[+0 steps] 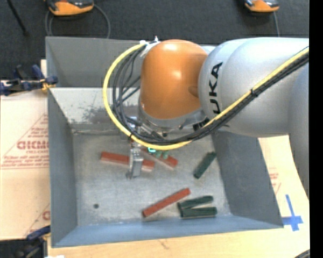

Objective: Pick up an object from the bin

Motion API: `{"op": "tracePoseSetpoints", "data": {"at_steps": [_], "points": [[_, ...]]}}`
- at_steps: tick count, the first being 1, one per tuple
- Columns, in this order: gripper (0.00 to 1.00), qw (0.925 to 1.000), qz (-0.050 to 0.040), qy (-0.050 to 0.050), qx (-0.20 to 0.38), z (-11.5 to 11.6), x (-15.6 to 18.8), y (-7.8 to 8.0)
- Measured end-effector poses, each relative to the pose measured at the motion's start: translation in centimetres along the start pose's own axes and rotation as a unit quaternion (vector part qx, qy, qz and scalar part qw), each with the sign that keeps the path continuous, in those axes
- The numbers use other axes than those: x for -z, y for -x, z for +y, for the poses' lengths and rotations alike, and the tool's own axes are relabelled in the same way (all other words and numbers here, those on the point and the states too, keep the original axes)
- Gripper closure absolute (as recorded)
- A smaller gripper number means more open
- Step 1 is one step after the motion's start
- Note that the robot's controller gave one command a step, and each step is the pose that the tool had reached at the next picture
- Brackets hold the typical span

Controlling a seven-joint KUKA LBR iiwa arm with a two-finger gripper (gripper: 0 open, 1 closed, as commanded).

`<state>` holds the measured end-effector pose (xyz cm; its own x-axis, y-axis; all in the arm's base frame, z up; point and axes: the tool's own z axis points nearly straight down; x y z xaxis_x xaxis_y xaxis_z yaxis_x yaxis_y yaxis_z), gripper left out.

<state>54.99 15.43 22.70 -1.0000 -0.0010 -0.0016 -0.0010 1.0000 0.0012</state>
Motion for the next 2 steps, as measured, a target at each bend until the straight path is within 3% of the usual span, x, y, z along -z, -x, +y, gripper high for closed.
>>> {"op": "tracePoseSetpoints", "data": {"at_steps": [1, 2], "points": [[0.00, 0.9978, -0.0012, -0.001, 0.066, -2.44, -15.96, 1.94], [1.00, 0.9980, -0.0027, 0.001, 0.064, -2.24, -15.42, 2.04]]}}
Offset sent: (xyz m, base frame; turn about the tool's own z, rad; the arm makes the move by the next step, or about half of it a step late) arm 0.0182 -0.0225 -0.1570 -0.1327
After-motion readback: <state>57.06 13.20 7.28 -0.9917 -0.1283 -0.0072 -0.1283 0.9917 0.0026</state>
